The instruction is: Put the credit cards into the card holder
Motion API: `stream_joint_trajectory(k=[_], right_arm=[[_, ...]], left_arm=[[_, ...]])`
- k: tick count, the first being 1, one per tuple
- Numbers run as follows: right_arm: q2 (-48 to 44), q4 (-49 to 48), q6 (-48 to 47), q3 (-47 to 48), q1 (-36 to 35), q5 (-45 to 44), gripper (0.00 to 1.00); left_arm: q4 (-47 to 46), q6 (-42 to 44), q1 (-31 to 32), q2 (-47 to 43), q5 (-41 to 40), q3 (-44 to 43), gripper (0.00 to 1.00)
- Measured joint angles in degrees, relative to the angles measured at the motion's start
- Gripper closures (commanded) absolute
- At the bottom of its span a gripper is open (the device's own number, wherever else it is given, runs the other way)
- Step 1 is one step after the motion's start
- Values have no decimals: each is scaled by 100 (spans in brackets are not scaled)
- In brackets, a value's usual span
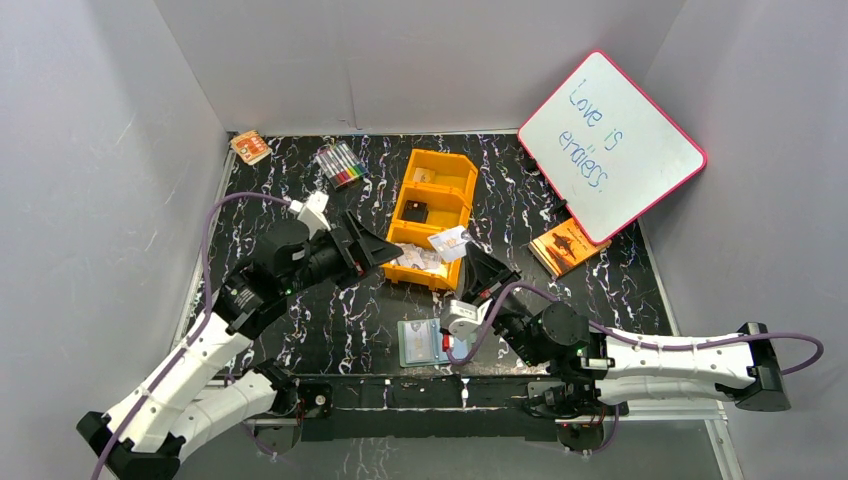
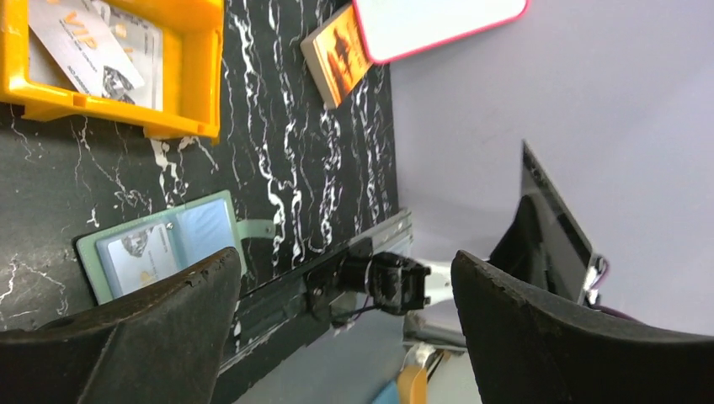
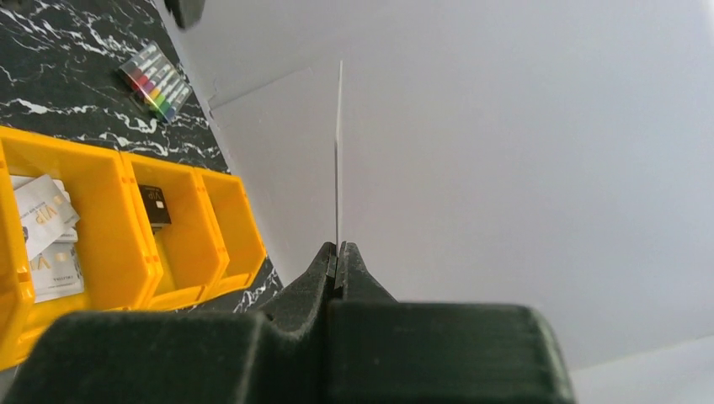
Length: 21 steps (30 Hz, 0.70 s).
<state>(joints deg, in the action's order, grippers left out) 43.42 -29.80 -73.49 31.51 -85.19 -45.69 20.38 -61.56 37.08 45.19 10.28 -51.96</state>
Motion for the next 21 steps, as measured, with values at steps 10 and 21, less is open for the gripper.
stream_joint_trajectory(k=[10,21], right_arm=[[-74,693,-133,35,7,739,100],[387,782,-968,516,249,1303,100]], left_arm=[[-297,205,0,269,780,-26,11],[7,-323,-2,17,-319,-944,12]])
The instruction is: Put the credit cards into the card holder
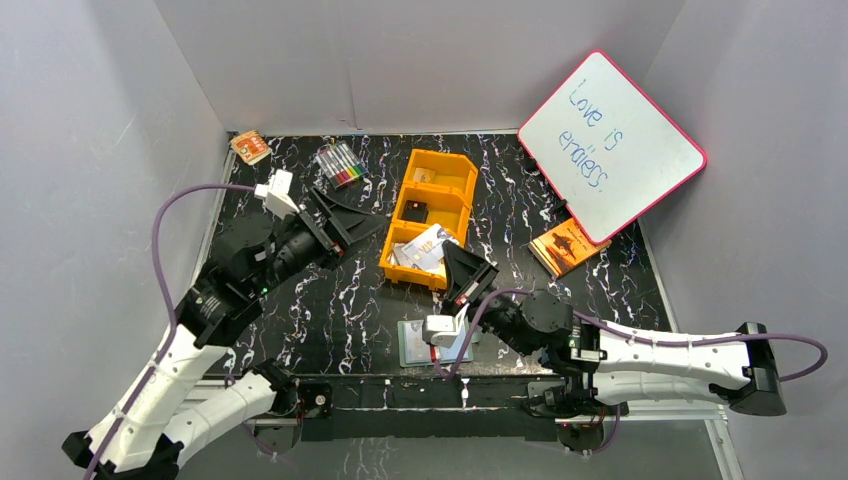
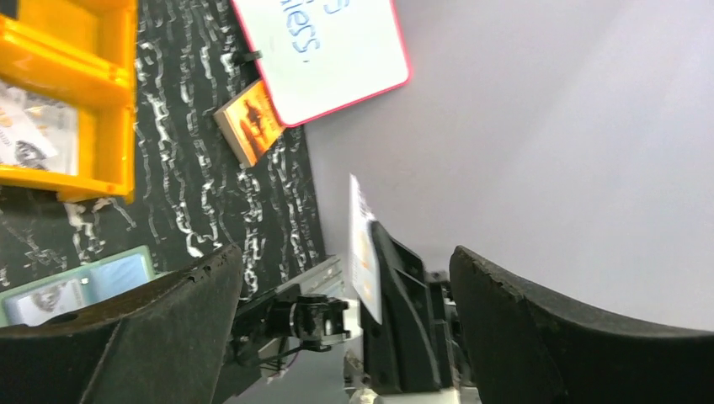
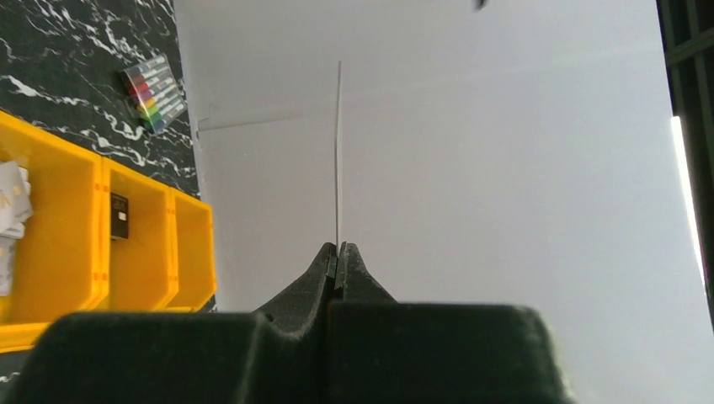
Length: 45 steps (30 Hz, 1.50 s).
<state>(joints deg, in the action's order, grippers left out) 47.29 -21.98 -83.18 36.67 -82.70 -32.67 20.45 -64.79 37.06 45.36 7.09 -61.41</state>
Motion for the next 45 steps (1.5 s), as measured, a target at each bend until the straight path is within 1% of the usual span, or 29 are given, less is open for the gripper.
stream_joint_trajectory(k=[2,6,10,13,14,17,18,20,23,25,26,27,29,30,31,32,34,37,42,43,45], right_arm=[[72,-61,-114,22,184,186,100],[146,-125,-223,52,507,417,100],[186,-219,-269,83,549,601,100],[195,-264,-275,85,551,691,100],[197,-278,-275,85,551,717,100],[201,-341,-273,85,551,756,100],[205,-354,-273,85,551,761,100],[219,-367,-273,85,551,774,100],[234,-374,-271,85,551,782,100],[234,-380,-271,85,551,798,100],[234,-380,-267,85,551,798,100],[234,-334,-260,85,557,800,90],[271,-291,-240,87,568,822,58],[275,-247,-155,98,575,839,24],[278,-170,-68,122,581,872,4],[282,-105,55,157,581,905,2],[293,111,404,282,573,960,1],[367,710,1497,684,542,1056,1],[538,1333,4301,1215,634,1082,1],[608,1488,5058,1325,798,1215,1],[787,1679,6590,1502,1399,1679,1]], left_arm=[[22,-33,-4,-92,11,-140,13],[-149,52,-4,474,579,-570,16],[-411,107,-4,955,1165,-396,17],[-372,192,-4,1099,1449,-345,25],[-389,219,-4,1113,1539,-345,28],[-498,262,-4,1115,1777,-343,43],[-560,269,-4,1115,1832,-341,52],[-695,284,-4,1115,1939,-308,64],[-848,297,-4,1117,2087,-223,84],[-927,273,-4,1117,2168,-142,100],[-981,267,-4,1117,2205,-94,100],[-1036,238,-4,1117,2232,-66,100],[-1123,210,-7,1104,2234,-42,100],[-1126,203,-9,1086,2216,-22,100],[-1115,212,-9,1058,2166,2,100],[-1084,219,-7,1023,2068,20,100],[-964,236,-4,922,1797,26,100],[-647,269,-4,612,1080,26,100],[-319,258,-4,-212,-236,229,100],[-310,245,-4,-411,-448,337,100],[-278,210,-4,-708,-769,479,100]])
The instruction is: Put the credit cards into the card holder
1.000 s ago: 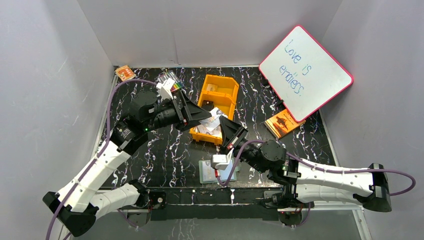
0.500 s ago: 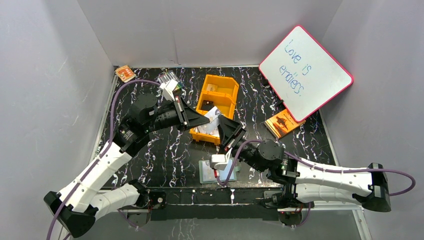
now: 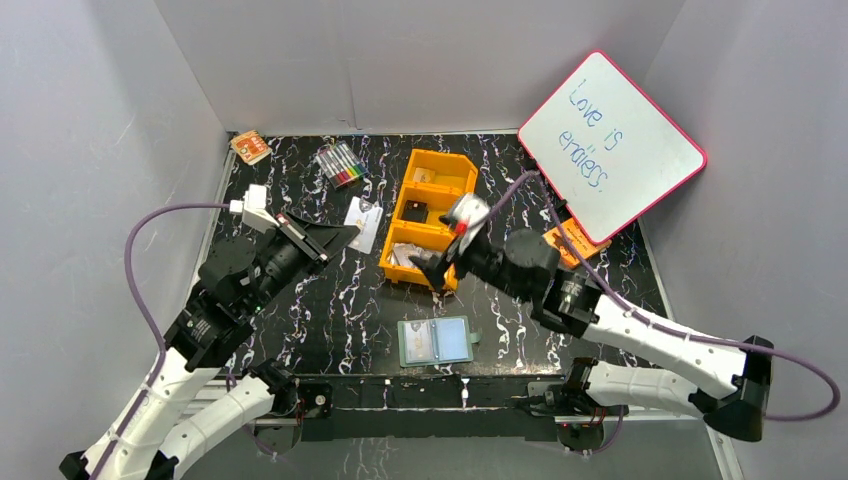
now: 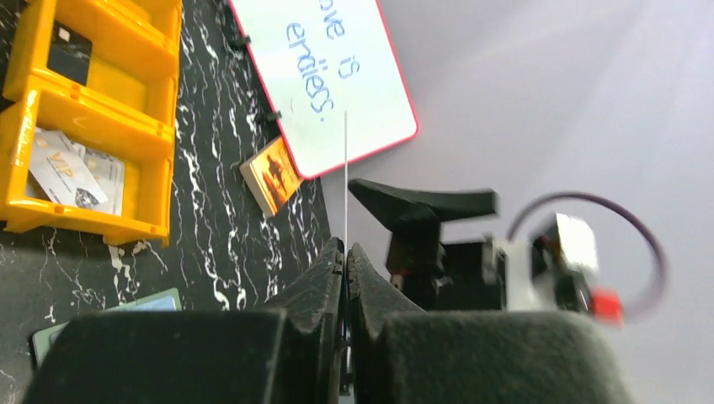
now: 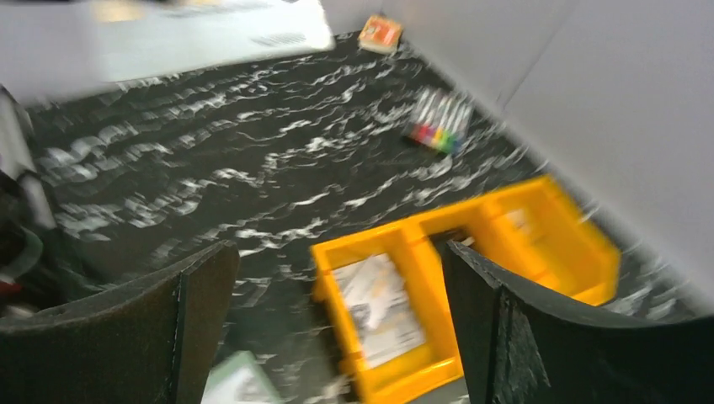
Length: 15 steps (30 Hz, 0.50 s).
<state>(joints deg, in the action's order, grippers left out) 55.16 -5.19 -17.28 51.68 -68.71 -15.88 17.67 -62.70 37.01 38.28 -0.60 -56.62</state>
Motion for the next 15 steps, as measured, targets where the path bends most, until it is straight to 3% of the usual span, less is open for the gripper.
stream_joint_trajectory(k=[3,6,11,15], right_arm=[[92,-155,2280,-103,1119,1014,3],[83,-881,4286,-474,1823,1895,11],[544,-2590,7042,-868,2107,3086,20],[1036,-3521,8419,-1047,2100,3574,30]], left_arm=[[-127,-76,0,-236,-271,153,100],[-354,-170,-2,-289,-350,391,100],[-890,-323,0,-289,-289,905,100],[-1327,-385,0,-297,-199,1110,100]])
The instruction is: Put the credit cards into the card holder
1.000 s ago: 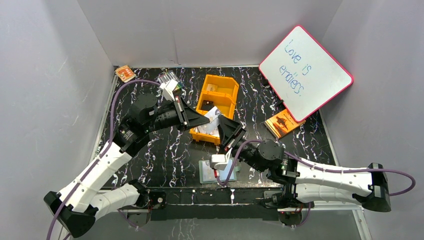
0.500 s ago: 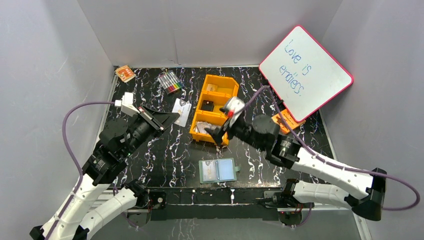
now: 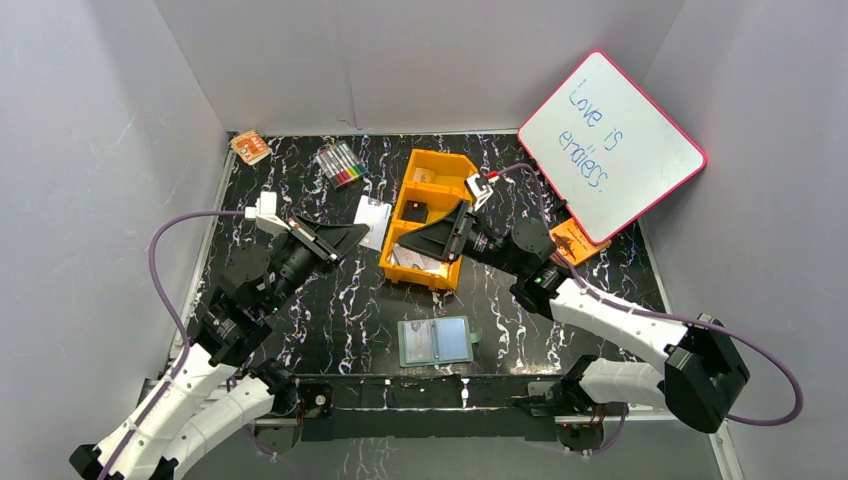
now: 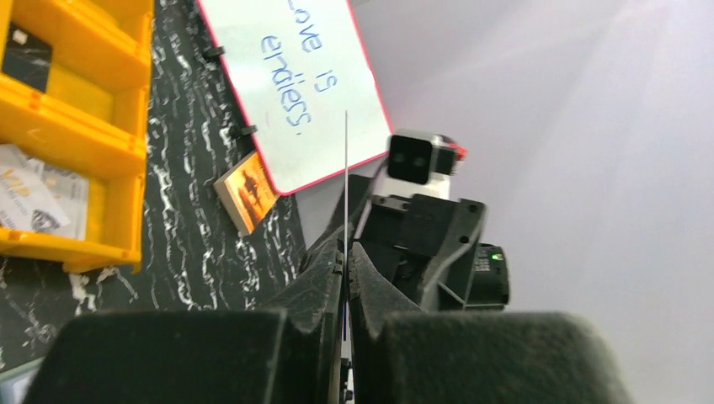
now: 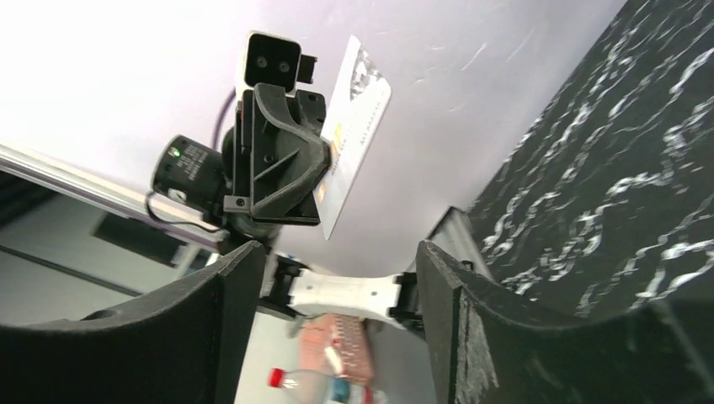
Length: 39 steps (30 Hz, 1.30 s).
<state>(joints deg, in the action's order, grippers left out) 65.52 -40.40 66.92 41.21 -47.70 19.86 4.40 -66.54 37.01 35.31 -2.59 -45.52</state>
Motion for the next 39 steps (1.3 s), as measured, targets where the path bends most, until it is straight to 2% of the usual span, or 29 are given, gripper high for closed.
stream_joint_trajectory(k=[5,13,18,20,24,30,36,39], right_arm=[[262,-483,857,-2,-63,87,42],[649,-927,1453,15,-210,-212,48],[927,-1027,1410,299,-334,-343,44],[986,-1069,1355,382,-407,-376,48],[1003,-1086,1235,494,-496,-468,66],[1110,-1121,1226,553,-522,-501,71],[1113,-1128,1224,553,-538,-649,69],[1113,-1128,1220,553,-560,-699,73]], left_arm=[[-485,-48,0,-120,-7,162,100],[-905,-129,0,-125,-24,214,100],[-949,-168,0,-122,-24,256,100],[-951,-214,0,-125,-24,273,100],[-949,-330,0,-146,-39,317,100],[-951,-409,0,-168,-39,356,100],[-953,-509,0,-203,-39,420,100],[-949,-549,0,-249,-39,476,100]])
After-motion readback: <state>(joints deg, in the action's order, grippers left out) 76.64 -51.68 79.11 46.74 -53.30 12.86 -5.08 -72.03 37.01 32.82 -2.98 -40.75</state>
